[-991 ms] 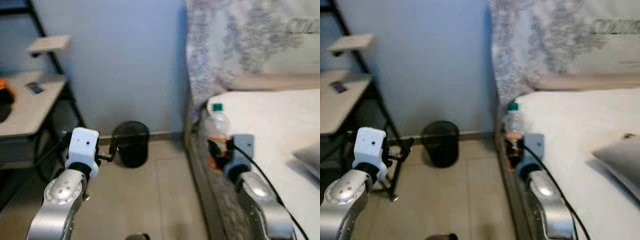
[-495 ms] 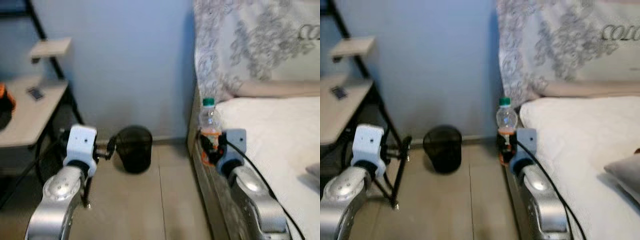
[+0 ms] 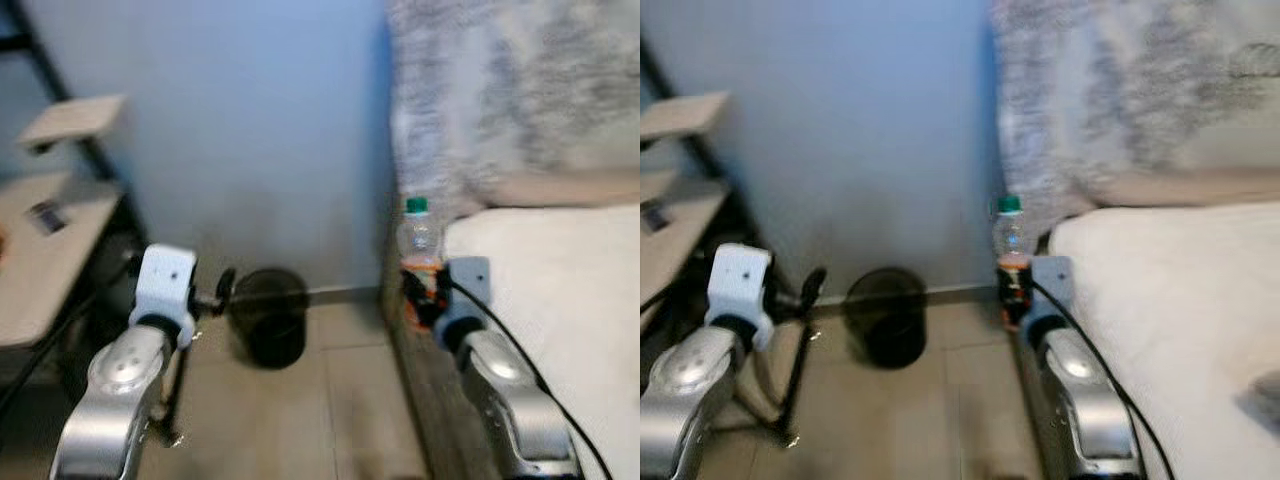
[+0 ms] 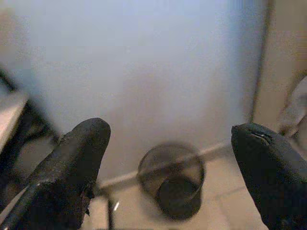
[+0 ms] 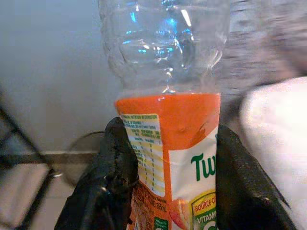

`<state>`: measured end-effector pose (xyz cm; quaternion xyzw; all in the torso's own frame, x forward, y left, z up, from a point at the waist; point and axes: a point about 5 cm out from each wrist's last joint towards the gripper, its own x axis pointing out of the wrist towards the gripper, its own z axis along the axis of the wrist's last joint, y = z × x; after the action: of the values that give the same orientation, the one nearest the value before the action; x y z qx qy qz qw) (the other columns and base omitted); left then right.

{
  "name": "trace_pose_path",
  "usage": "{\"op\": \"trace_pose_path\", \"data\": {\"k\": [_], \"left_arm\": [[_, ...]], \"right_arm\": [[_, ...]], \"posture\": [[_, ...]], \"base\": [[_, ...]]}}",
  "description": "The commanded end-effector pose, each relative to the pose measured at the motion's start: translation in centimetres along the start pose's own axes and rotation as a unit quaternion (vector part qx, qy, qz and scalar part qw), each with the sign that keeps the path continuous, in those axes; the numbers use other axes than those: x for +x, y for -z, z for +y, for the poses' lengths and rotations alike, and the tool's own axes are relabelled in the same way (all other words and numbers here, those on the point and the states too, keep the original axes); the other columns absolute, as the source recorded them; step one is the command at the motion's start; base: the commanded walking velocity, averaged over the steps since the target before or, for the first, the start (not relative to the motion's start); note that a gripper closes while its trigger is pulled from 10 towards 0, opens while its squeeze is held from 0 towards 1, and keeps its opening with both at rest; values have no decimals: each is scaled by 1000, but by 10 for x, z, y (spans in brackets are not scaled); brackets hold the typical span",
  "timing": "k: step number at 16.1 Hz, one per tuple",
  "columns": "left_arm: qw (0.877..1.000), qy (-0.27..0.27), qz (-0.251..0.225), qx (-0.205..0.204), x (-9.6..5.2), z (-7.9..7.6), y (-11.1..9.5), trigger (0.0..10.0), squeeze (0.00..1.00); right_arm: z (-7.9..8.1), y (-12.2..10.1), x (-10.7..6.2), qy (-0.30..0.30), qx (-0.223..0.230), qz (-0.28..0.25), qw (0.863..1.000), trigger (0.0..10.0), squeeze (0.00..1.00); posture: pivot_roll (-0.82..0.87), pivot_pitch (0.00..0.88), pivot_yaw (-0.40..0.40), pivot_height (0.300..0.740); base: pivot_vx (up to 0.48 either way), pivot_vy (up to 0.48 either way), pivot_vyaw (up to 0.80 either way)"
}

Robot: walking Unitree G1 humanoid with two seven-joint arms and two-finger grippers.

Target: Clean up the room

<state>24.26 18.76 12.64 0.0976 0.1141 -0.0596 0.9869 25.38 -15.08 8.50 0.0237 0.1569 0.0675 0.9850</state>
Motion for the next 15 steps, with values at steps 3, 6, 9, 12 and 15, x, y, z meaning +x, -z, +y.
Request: {"op": "trace_pose_path", "data": {"k": [3,6,9,12,15], "left_arm": [[1000,-2,3,4,-2,2,1,10000,0],[1000,-1,4,3,-2,1,2,10000,0],[1000,1,3,4,-1,0,2,10000,0],[1000,5,3,8,0,-1,2,10000,0],[1000,22,6,22,1,-2,2,10000,0]], "right_arm": [[-1,-2,1,2,-14,-2,1000,10000,0],[-1,-1,0,-14,-37,3,999,10000,0],[4,2,0,-50,-48,17,997,10000,0],[4,3,1,-62,-62,22,996,10000,0],[-2,2,5,-48,-51,19,997,10000,0]], "posture": [[-10,0,54,740],[-14,0,54,740],[-15,0,53,740],[-17,0,52,740],[-17,0,50,740]], "base": [[382,0,0],[381,0,175],[382,0,800],[381,0,800],[380,0,0]]}}
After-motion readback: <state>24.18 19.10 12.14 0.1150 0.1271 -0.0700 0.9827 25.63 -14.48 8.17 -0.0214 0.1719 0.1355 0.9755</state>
